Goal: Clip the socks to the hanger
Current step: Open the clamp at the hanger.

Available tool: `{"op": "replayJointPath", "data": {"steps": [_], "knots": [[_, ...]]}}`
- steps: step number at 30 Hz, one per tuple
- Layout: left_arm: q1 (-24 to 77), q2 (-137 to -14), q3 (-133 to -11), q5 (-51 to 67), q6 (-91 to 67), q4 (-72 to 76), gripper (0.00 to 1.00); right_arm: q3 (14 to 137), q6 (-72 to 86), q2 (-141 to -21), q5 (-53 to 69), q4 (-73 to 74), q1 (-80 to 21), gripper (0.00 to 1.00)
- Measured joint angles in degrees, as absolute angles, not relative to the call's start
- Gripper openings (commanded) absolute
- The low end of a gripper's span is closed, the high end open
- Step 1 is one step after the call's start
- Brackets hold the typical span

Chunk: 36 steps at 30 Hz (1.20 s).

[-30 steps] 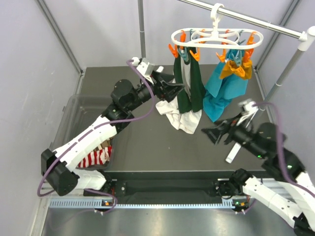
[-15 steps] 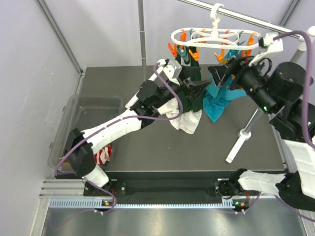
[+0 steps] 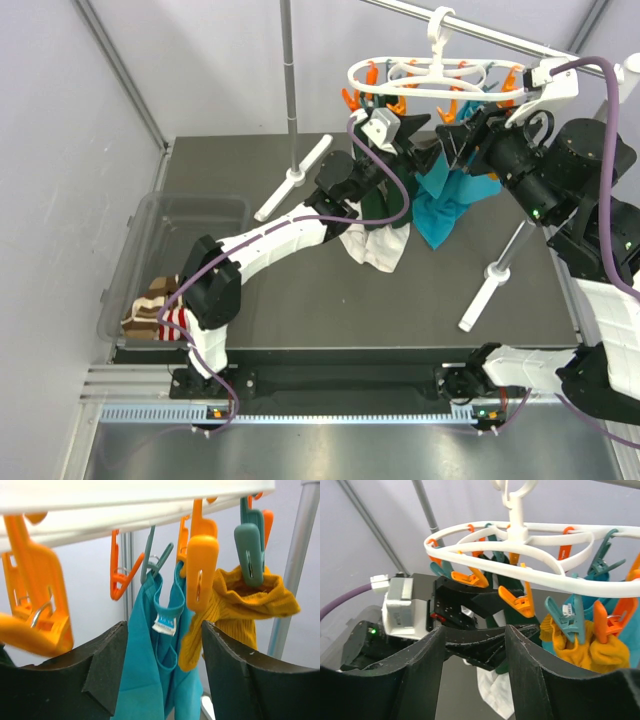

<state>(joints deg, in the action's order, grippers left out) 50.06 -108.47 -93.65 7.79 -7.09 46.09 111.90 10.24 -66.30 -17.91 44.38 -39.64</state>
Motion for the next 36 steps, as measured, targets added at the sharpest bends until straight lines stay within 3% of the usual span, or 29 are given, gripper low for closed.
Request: {"op": "replayJointPath", "data": {"steps": [11, 18, 36], "knots": [[51.16, -111.66, -99.53, 7.9, -6.87, 48.6, 0.49, 111.81, 6.39, -68.84, -24.51, 44.23, -39.27, 0.46], [51.44, -111.68, -100.84, 8.23, -5.93, 48.4, 0.18, 111.81, 5.17, -70.94, -25.91, 44.12, -37.91, 0.48], [51.64, -107.57, -101.03, 11.46, -9.26, 37.43, 0.09, 116.49, 10.81, -75.53, -17.12, 46.41, -29.89, 0.55]]}}
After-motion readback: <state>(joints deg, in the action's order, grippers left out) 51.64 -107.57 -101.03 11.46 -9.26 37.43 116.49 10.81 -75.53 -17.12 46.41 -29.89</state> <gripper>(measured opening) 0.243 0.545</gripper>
